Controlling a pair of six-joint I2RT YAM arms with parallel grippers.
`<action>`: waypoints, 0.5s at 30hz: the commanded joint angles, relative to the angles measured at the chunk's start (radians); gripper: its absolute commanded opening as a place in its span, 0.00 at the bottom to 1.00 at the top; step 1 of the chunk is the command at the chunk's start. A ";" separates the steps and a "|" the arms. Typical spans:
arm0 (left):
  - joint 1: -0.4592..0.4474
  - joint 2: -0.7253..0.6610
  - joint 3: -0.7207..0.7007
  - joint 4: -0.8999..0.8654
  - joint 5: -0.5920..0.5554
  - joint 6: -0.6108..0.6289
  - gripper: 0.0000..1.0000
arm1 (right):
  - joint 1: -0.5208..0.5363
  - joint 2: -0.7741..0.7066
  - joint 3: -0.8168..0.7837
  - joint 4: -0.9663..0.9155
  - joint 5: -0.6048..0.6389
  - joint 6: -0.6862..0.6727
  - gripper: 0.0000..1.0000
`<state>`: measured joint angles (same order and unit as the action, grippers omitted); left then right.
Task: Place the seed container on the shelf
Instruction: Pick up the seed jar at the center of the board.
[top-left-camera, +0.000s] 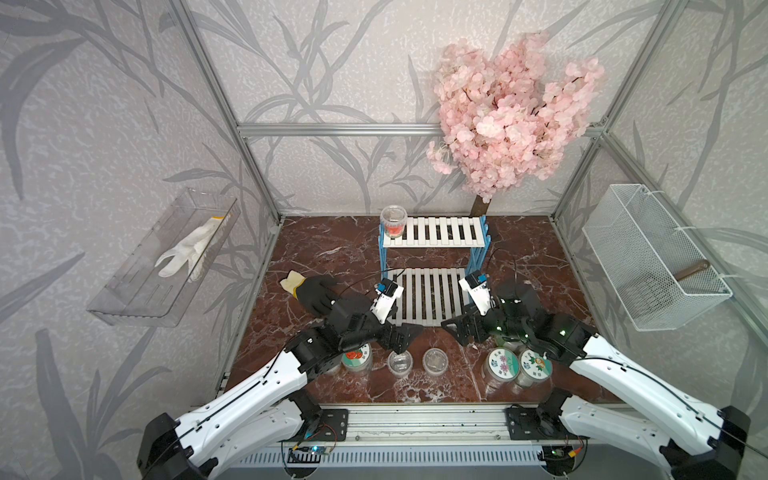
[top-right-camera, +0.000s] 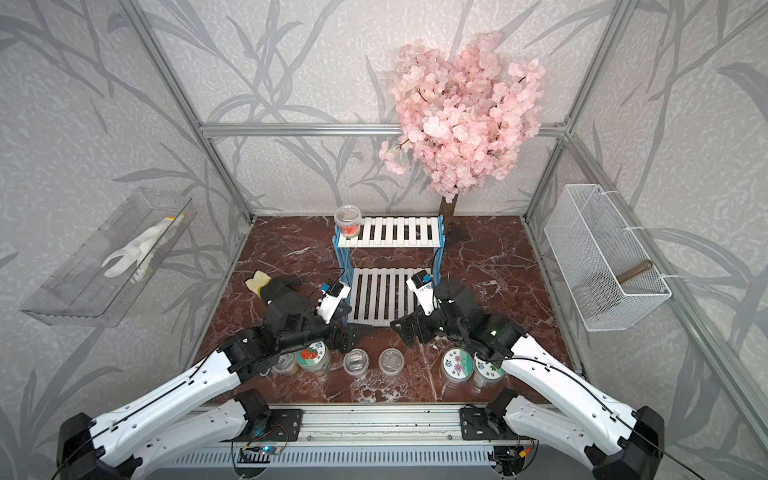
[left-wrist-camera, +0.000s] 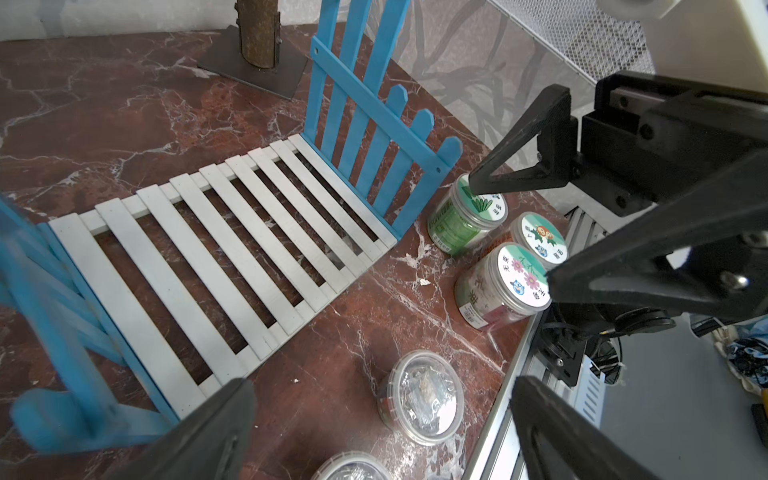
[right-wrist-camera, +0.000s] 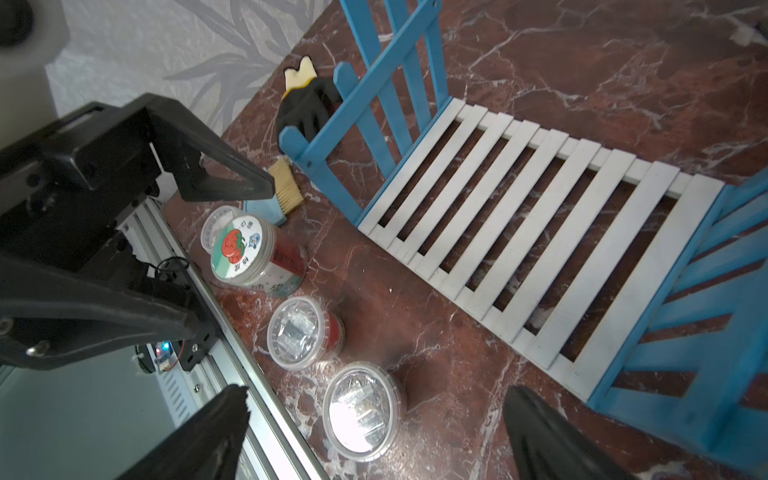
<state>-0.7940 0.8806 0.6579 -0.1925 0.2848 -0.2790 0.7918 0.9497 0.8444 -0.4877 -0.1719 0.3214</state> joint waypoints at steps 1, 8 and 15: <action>-0.028 -0.013 -0.020 -0.006 -0.043 0.013 1.00 | 0.043 -0.008 -0.026 -0.025 0.109 0.006 0.99; -0.133 -0.022 -0.045 -0.069 -0.117 0.030 1.00 | 0.057 -0.135 -0.195 0.113 0.010 0.005 0.99; -0.209 0.002 -0.050 -0.091 -0.187 0.063 0.99 | 0.059 -0.140 -0.255 0.124 -0.050 -0.013 0.94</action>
<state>-0.9894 0.8742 0.6102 -0.2611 0.1455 -0.2523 0.8444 0.8078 0.6025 -0.4057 -0.1795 0.3202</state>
